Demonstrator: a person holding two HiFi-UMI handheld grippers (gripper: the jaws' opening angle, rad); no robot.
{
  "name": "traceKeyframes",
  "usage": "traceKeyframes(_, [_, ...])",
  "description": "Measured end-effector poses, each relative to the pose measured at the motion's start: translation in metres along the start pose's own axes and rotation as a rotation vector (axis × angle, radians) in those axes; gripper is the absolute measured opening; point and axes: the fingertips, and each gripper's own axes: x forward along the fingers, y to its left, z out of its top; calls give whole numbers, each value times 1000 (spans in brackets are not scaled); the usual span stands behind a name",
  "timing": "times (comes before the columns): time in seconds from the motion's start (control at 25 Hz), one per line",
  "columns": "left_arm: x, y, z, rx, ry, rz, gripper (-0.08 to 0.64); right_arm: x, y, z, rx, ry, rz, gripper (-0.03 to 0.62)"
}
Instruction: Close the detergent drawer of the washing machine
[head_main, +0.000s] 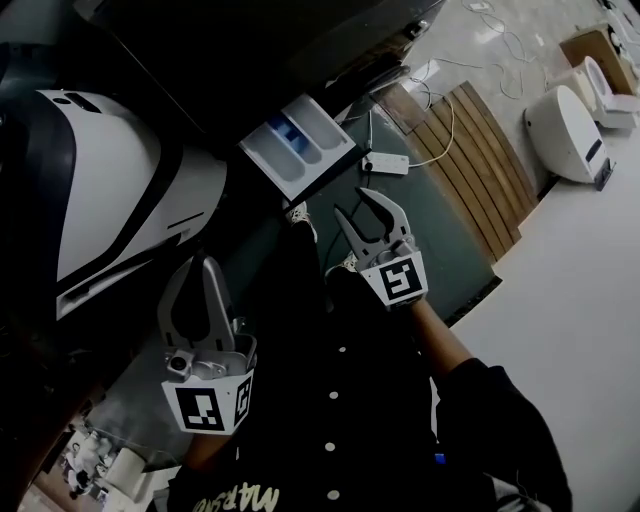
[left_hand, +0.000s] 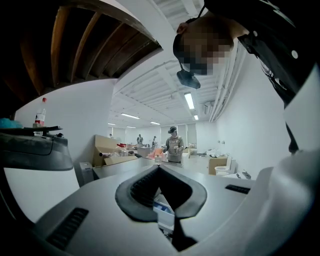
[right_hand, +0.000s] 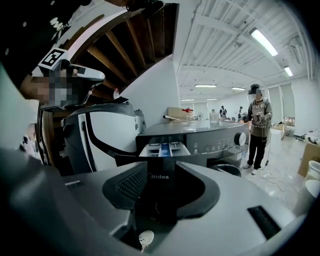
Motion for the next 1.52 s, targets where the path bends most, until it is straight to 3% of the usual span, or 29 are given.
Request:
traceKeyframes(0.16, [4, 0, -14, -1, 23, -7, 11, 16, 0, -36, 21, 76, -1, 169])
traceKeyframes(0.32, [8, 1, -30, -15, 54, -16, 11, 26, 4, -50, -20, 115, -4, 173])
traceKeyframes(0.68, [18, 5, -43, -44, 84, -25, 11, 45, 2, -41, 1, 91, -29, 178])
traceKeyframes(0.92, [27, 10, -48, -64, 98, -23, 11, 52, 4, -38, 80, 134, -76, 189])
traceKeyframes(1.52, [34, 21, -51, -79, 103, 6, 11, 83, 4, -23, 61, 152, -52, 187])
